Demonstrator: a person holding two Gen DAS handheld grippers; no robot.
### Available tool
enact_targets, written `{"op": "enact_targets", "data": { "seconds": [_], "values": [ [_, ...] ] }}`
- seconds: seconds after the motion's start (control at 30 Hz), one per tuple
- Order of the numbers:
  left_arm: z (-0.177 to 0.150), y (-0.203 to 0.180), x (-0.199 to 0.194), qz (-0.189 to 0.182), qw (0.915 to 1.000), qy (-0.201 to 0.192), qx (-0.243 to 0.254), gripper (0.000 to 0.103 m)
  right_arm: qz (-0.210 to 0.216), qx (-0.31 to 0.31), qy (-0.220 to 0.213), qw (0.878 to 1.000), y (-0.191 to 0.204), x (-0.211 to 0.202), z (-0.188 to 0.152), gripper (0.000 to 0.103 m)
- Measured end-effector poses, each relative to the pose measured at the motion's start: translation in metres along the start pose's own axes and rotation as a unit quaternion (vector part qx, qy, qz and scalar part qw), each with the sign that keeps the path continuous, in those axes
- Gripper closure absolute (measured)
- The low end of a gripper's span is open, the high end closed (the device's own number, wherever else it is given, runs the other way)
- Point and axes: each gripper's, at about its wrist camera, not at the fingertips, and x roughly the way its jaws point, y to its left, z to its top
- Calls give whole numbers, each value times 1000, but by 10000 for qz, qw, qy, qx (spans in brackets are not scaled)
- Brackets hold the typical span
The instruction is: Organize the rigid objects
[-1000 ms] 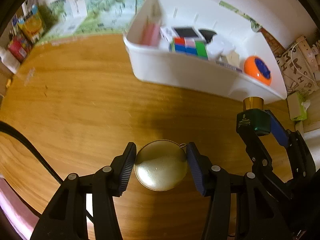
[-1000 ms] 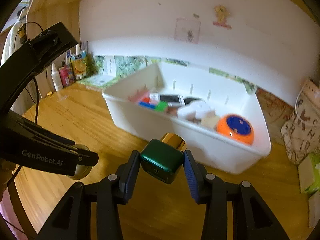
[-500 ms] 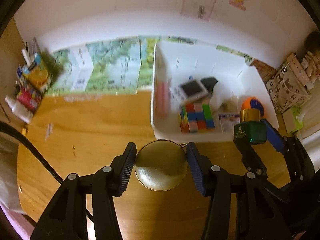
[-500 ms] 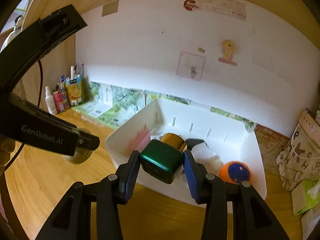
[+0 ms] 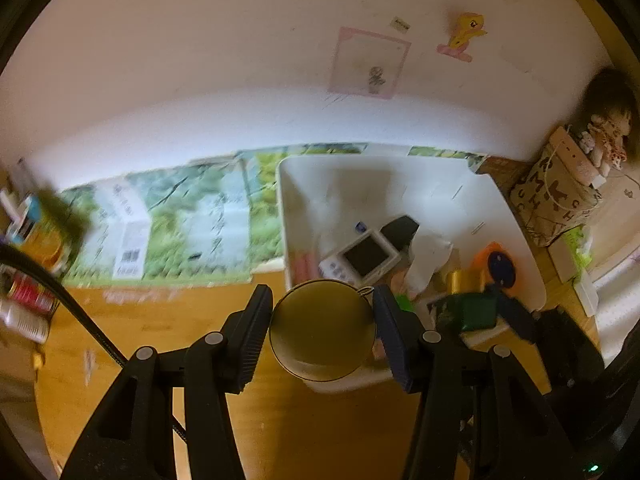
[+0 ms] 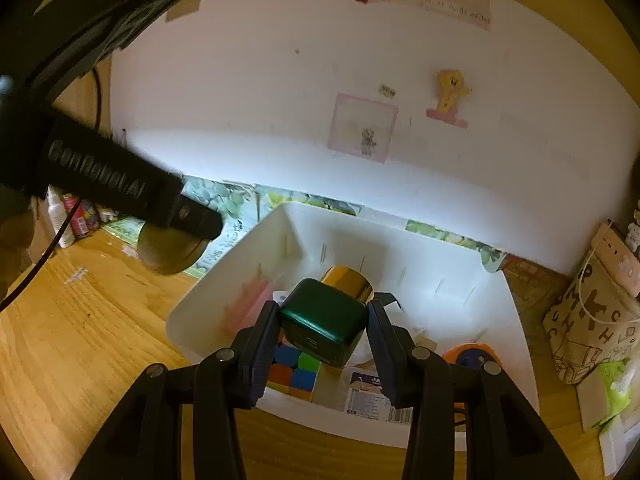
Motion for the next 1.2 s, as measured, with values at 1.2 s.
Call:
{"op": "enact_targets", "data": {
  "seconds": [1.2],
  "values": [
    [-79,-15,-24,-234,9951,38,-956,24,12,1219,1467,9816,-37,-67,-57,20]
  ]
}}
